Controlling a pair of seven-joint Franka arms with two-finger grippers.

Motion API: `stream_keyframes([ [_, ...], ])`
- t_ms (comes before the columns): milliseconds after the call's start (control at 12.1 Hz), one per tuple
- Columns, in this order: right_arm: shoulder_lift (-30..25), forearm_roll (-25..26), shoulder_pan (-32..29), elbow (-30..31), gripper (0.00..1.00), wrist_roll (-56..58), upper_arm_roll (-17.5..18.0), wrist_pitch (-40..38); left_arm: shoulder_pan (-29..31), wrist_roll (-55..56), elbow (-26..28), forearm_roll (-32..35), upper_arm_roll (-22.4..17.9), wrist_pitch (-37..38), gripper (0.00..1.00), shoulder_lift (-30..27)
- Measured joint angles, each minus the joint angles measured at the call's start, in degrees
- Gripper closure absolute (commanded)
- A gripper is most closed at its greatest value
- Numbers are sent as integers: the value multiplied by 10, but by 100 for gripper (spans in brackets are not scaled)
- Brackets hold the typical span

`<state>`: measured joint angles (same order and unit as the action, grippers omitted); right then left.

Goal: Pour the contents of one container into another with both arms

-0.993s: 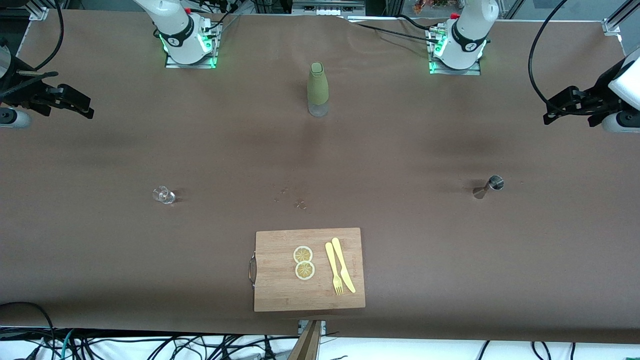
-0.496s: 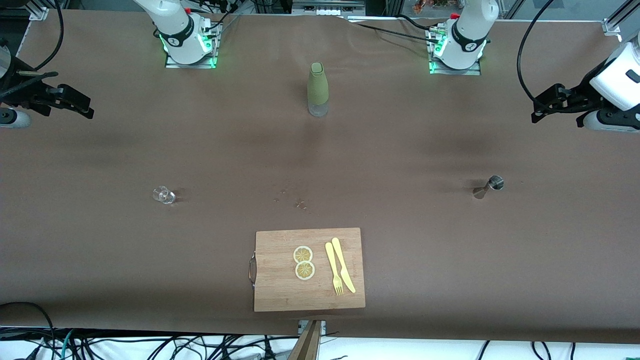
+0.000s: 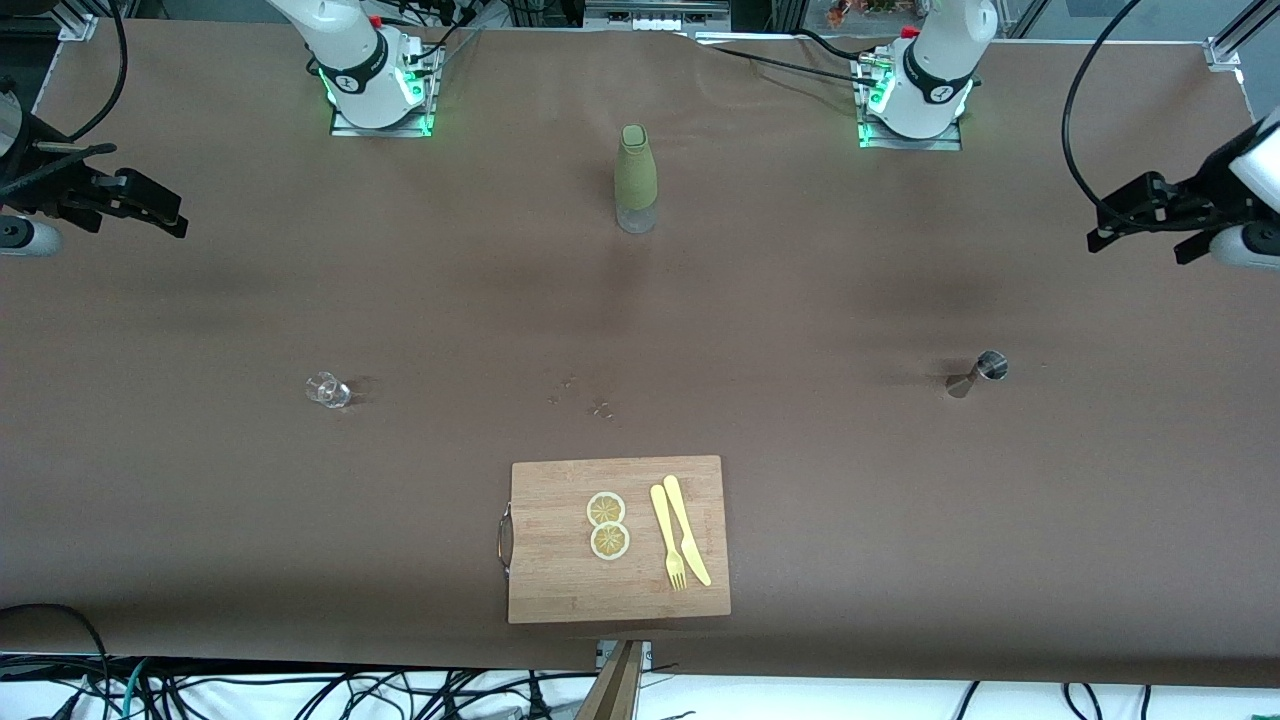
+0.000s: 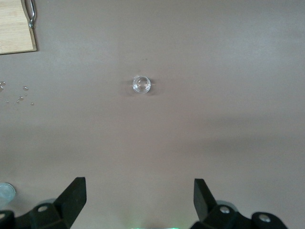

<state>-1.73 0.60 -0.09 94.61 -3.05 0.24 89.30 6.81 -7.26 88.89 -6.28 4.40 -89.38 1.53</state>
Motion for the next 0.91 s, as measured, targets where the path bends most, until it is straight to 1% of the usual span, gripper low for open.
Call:
stream_keyframes([
  [165,0,0,0,0,0,0,0,0,44,-52,-9,-47,-2,-6,0,18],
  [248,0,0,0,0,0,0,0,0,62,-70,-14,-55,-4,-6,0,26],
  [414,0,0,0,0,0,0,0,0,83,-94,-23,-63,-4,-6,0,34],
  [662,0,0,0,0,0,0,0,0,107,-135,-25,-95,-4,-3,0,35],
  [910,0,0,0,0,0,0,0,0,134,-188,-25,-118,-4,18,0,41],
])
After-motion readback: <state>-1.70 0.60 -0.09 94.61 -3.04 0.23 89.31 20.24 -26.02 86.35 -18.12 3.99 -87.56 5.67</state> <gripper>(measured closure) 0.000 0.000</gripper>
